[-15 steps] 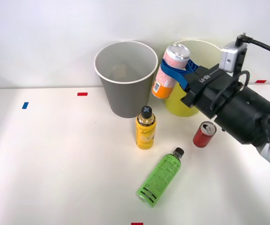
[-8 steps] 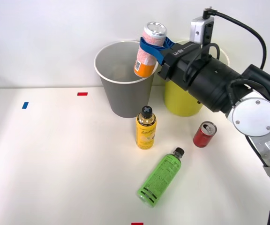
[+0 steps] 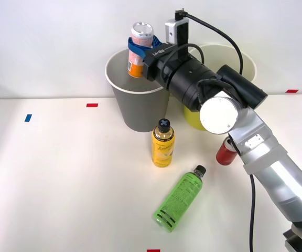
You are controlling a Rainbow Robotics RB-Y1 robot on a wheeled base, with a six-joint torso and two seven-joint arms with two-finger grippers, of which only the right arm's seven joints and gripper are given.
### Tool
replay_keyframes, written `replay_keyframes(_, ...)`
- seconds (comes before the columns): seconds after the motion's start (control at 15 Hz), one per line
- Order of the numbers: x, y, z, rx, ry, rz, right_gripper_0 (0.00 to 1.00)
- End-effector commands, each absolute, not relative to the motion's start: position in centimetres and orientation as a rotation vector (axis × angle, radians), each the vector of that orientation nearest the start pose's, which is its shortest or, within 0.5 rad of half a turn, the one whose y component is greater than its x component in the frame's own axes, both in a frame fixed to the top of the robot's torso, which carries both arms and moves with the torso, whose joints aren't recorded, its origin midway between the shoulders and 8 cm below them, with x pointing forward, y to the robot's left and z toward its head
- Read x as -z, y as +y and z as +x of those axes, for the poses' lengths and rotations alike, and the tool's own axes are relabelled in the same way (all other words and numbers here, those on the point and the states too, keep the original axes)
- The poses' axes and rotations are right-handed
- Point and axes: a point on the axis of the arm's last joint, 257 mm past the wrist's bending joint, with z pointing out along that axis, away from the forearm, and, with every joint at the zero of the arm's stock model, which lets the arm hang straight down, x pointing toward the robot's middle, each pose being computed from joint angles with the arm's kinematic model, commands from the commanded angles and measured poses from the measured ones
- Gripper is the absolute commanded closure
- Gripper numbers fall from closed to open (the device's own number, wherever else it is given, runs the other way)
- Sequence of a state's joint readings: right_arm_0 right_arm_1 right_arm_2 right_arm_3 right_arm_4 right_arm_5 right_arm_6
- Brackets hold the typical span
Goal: Put cans in the gray bin, plastic bottles in the light green bin
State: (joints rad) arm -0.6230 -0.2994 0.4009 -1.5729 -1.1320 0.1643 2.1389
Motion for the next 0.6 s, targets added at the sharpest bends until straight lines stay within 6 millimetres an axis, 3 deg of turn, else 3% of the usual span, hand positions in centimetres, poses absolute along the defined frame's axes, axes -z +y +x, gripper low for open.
replay_keyframes(0.07, -1.5, 4.4, 58.6, -0.563, 1.247, -0.537, 1.00)
replay_keyframes(0.27, -0.5, 4.5, 60.1, -0.520, 1.265, -0.553, 1.00)
replay_keyframes(0.33, -0.4, 4.6, 60.5, -0.519, 1.257, -0.537, 0.93)
replay_keyframes(0.47, 0.4, 4.6, 60.1, -0.535, 1.247, -0.517, 0.72)
replay_keyframes(0.6, 0.7, 4.2, 60.0, -0.523, 1.246, -0.533, 0.36)
